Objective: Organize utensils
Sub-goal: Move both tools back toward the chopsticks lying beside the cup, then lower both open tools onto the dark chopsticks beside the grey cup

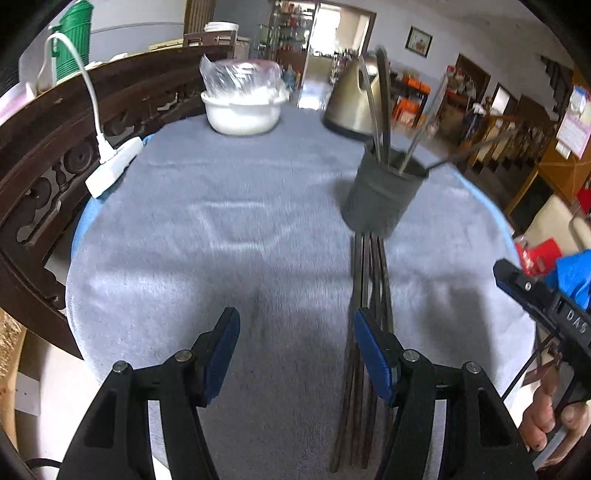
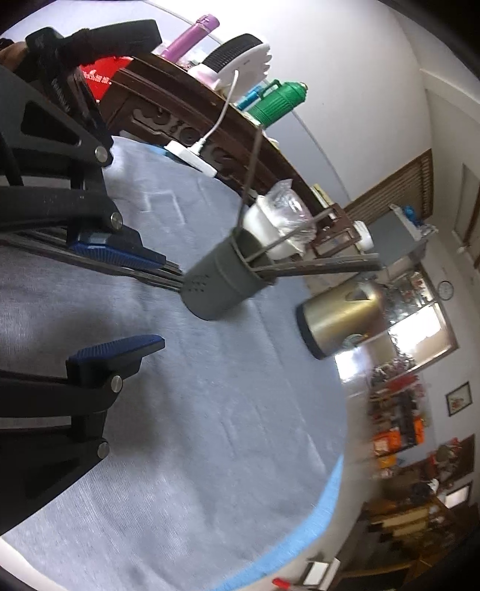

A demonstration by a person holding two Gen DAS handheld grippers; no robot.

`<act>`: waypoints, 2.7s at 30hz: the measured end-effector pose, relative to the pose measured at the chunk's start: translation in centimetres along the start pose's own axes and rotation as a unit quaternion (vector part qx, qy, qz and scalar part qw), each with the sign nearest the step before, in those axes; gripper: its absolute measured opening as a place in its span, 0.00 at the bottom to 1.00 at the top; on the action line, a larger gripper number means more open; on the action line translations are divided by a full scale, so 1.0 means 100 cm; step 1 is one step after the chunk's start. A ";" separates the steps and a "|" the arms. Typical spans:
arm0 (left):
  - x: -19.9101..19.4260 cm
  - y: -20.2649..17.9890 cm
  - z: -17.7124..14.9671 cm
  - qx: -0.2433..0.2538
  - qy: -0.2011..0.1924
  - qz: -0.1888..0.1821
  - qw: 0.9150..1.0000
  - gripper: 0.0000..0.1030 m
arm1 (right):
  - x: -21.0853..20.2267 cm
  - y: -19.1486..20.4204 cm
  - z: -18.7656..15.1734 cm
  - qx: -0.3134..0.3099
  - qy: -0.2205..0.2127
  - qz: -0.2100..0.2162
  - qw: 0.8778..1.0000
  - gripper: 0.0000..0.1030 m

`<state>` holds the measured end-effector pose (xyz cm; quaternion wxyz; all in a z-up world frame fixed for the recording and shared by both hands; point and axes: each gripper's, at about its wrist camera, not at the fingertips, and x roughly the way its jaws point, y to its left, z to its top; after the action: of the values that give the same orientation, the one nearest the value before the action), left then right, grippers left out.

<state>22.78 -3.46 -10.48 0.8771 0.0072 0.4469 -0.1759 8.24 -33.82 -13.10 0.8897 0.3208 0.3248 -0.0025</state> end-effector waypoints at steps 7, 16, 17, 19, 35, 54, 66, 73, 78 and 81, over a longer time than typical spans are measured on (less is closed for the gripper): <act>0.011 -0.014 -0.002 0.031 0.018 0.045 0.998 0.63 | 0.013 0.000 0.002 -0.003 0.024 0.007 1.000 0.39; 0.013 -0.022 -0.002 0.070 0.007 0.079 0.994 0.63 | 0.020 -0.008 0.004 0.012 0.033 0.003 0.999 0.39; 0.014 -0.022 -0.002 0.070 0.008 0.079 0.994 0.63 | 0.020 -0.007 0.003 0.012 0.034 0.003 0.999 0.39; 0.015 -0.021 -0.003 0.071 0.009 0.080 0.994 0.63 | 0.022 -0.006 0.002 0.011 0.036 0.004 0.999 0.39; 0.026 -0.012 -0.002 0.063 0.015 0.080 0.995 0.63 | 0.043 0.017 0.006 -0.003 0.049 0.012 0.999 0.39; 0.057 0.001 0.029 0.026 0.028 0.002 0.999 0.63 | 0.102 0.028 0.012 -0.022 0.081 0.004 0.996 0.37; 0.061 0.015 0.033 0.014 0.034 0.010 0.999 0.63 | 0.137 0.032 0.011 -0.034 0.135 -0.005 0.990 0.20; 0.061 0.009 0.036 0.024 0.037 -0.006 0.999 0.63 | 0.140 0.038 0.007 -0.054 0.150 -0.018 0.987 0.12; 0.067 -0.001 0.042 0.039 0.044 -0.023 0.998 0.63 | 0.135 0.033 0.010 -0.059 0.147 -0.042 0.987 0.11; 0.076 -0.006 0.047 0.043 0.052 -0.033 0.997 0.63 | 0.131 0.024 0.014 -0.047 0.141 -0.048 0.988 0.11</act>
<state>30.40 -7.10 -13.56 0.8453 0.0397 0.4836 -0.2234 19.90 -30.06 -18.56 0.8479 0.2594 0.4621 0.0152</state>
